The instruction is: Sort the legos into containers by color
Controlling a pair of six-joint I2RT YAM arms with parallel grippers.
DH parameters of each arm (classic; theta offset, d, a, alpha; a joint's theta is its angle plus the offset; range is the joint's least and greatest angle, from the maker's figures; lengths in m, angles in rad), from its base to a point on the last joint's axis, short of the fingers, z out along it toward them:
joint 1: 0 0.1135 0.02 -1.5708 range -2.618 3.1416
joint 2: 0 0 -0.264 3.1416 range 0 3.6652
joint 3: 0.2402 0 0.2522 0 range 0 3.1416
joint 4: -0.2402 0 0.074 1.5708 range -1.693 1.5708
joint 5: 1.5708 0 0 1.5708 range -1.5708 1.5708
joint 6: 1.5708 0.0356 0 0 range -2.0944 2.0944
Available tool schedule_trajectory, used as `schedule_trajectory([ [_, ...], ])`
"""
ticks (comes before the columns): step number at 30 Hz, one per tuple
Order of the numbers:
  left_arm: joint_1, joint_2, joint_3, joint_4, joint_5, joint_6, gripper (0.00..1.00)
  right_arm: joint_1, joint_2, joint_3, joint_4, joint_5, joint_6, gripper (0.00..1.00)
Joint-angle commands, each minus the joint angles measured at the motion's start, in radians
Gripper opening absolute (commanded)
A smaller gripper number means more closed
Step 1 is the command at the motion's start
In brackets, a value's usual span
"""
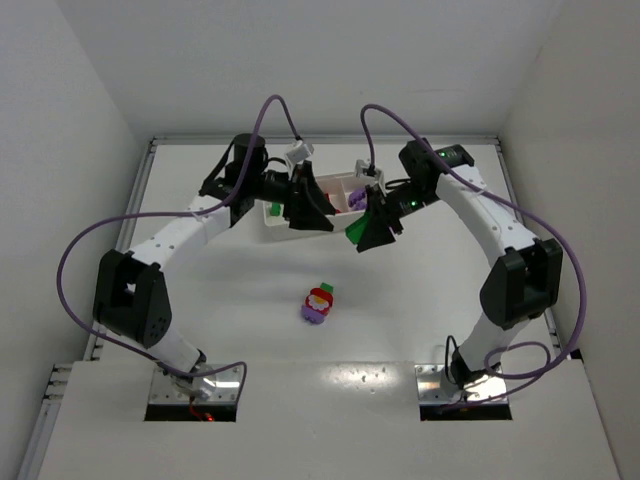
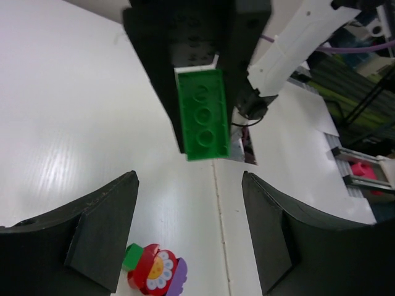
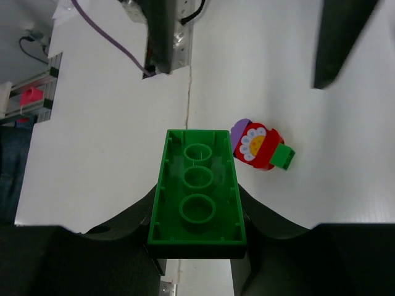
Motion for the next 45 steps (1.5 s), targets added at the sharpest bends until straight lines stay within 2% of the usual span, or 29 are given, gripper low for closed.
schedule_trajectory([
  [1,-0.012,-0.001,0.057,-0.117,-0.062,0.14,0.74,0.042,0.008,0.031,-0.013,-0.059,-0.044,0.14],
  [7,-0.022,0.021,0.113,-0.173,-0.108,0.193,0.74,0.1,0.03,0.054,-0.013,-0.039,-0.044,0.15],
  [16,-0.052,0.042,0.123,-0.24,-0.062,0.248,0.74,0.129,0.071,0.092,-0.013,0.004,-0.044,0.15],
  [33,-0.061,0.051,0.123,-0.259,-0.022,0.267,0.74,0.139,0.08,0.074,0.13,0.088,0.068,0.15],
  [39,-0.071,0.051,0.123,-0.268,-0.013,0.276,0.71,0.139,0.08,0.074,0.176,0.11,0.111,0.15],
  [43,-0.08,0.051,0.114,-0.268,-0.013,0.287,0.64,0.139,0.08,0.074,0.19,0.11,0.133,0.15],
  [44,-0.08,0.051,0.114,-0.268,-0.013,0.287,0.53,0.139,0.08,0.074,0.19,0.11,0.133,0.15],
  [45,-0.08,0.051,0.114,-0.268,-0.013,0.287,0.47,0.139,0.08,0.074,0.19,0.11,0.133,0.15],
])
